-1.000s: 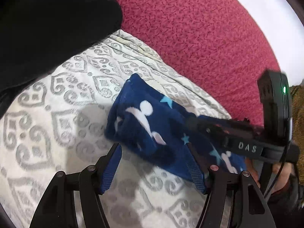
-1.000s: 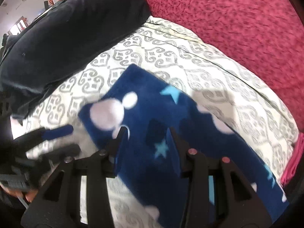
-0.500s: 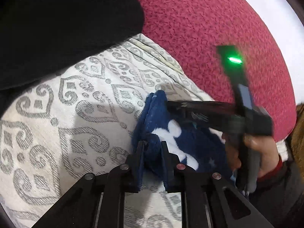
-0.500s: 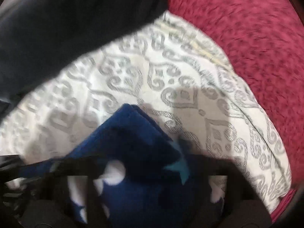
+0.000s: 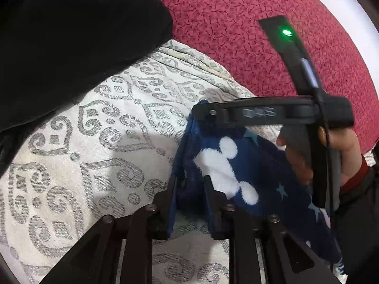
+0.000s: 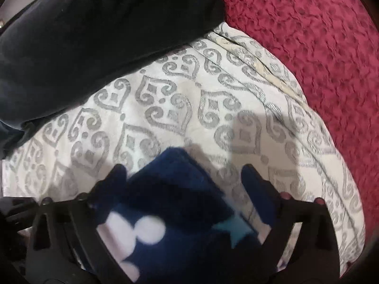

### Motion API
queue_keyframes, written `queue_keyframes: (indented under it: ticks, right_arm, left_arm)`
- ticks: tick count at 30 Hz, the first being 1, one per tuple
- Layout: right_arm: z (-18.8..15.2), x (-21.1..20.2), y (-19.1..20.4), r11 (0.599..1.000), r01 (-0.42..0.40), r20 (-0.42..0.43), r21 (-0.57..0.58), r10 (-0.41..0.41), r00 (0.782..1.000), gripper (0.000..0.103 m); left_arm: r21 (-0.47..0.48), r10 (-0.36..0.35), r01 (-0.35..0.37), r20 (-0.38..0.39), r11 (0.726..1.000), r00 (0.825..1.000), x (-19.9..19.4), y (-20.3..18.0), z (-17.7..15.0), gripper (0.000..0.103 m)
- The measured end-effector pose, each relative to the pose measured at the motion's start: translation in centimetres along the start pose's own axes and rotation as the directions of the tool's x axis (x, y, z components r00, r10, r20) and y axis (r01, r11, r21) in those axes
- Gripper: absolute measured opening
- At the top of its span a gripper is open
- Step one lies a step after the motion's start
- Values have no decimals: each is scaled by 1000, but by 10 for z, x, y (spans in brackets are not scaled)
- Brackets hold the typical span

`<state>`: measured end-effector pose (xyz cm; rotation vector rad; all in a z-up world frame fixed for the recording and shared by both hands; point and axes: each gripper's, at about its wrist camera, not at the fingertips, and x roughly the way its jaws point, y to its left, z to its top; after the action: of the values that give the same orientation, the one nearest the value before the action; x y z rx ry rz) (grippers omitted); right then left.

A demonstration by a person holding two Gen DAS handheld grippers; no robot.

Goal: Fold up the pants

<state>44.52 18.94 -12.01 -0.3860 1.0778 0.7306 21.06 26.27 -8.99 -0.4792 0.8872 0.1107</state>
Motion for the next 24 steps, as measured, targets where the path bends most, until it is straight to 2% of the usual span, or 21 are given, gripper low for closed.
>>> queue_keyframes:
  ticks: [1, 2, 5, 8, 10, 11, 12, 14, 15, 16, 18, 20, 22, 24]
  right_arm:
    - [2, 8, -4, 999, -29, -46, 42, 31, 998, 11]
    - [5, 9, -6, 998, -19, -44, 64, 22, 999, 6]
    - [10, -4, -3, 999, 20, 44, 36, -21, 999, 7]
    - [19, -2, -4, 999, 25, 71, 37, -28, 997, 8]
    - [22, 21, -1, 999, 49, 30, -3, -49, 998, 16]
    - [23, 28, 0, 998, 60, -18, -22, -60, 998, 22]
    - [22, 33, -3, 996, 86, -60, -29, -88, 994, 34]
    - [17, 14, -11, 997, 76, -24, 18, -75, 997, 37]
    - [12, -5, -18, 996, 59, 6, 67, -59, 998, 44]
    - [5, -27, -26, 991, 60, 37, 116, -65, 997, 58]
    - [-13, -67, -39, 982, 79, 69, 170, -92, 993, 71]
    - [-38, -100, -45, 977, 75, 57, 198, -88, 995, 71]
    - [-74, -120, -51, 964, 32, 16, 264, -37, 999, 71]
    - [-112, -132, -51, 941, -15, -23, 339, 24, 999, 71]
  left_arm:
    - [0, 3, -3, -1, 1000, 1000, 1, 1, 0, 25]
    - [-3, 1, -1, -5, 1000, 1000, 2, 1, 0, 25]
    - [-19, -21, 21, 2, 1000, 1000, 0, 5, 0, 25]
    - [-18, -13, 13, 2, 1000, 1000, 1, 6, -1, 25]
    - [-19, 1, -1, -15, 1000, 1000, 6, 6, -1, 26]
    - [-25, 2, -3, -18, 1000, 1000, 6, 8, -1, 28]
    - [-29, 1, -1, -15, 1000, 1000, 5, 8, -1, 28]
    - [-39, -3, 3, -9, 999, 1000, 3, 11, -1, 33]
    - [-46, -3, 2, -7, 999, 1000, 2, 12, -1, 36]
    - [-53, 0, -1, -10, 999, 1000, 1, 13, -1, 41]
    - [-72, 3, -5, -27, 997, 1000, 0, 16, -1, 50]
    - [-95, -41, 35, -60, 995, 997, -2, 19, -4, 66]
    - [-102, -84, 76, -80, 992, 993, 2, 17, -5, 79]
    - [-94, -73, 65, -84, 993, 994, 7, 14, -2, 79]
